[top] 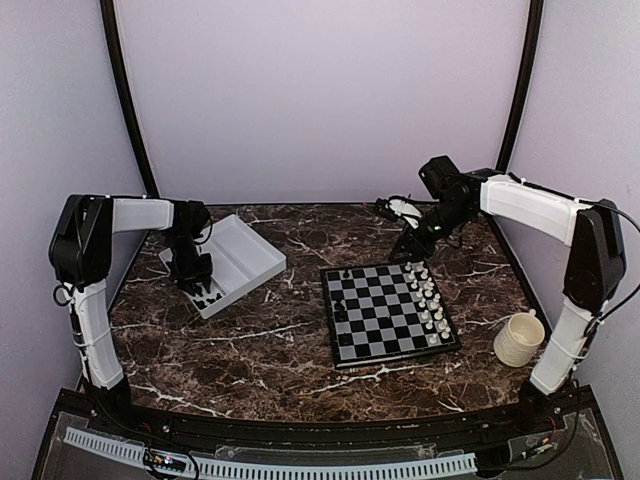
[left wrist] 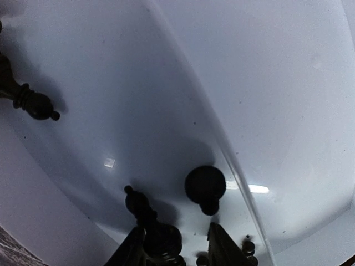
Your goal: Set up the chess pieces on the board
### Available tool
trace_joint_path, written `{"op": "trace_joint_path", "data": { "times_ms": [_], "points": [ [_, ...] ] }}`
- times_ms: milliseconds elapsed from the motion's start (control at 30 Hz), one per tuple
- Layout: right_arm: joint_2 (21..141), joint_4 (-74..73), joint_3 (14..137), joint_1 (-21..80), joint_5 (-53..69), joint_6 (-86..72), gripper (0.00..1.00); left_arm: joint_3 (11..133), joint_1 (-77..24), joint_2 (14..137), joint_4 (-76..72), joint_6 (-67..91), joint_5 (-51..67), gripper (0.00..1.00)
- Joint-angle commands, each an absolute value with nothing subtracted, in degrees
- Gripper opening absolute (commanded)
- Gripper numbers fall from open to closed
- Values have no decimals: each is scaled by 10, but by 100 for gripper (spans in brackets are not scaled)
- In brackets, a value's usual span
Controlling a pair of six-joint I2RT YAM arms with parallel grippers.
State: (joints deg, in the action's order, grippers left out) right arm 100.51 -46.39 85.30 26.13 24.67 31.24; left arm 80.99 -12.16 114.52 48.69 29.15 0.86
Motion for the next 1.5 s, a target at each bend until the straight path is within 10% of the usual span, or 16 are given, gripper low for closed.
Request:
{"op": "trace_joint_path", "data": {
  "times_ms": [0, 1467],
  "points": [
    [1001, -465, 865, 262, 254, 318, 38, 840, -124, 1157, 523, 289, -7, 41],
    [1007, -476, 868, 263, 262, 317, 37, 848, -155, 1172, 512, 271, -71, 40]
  ]
}}
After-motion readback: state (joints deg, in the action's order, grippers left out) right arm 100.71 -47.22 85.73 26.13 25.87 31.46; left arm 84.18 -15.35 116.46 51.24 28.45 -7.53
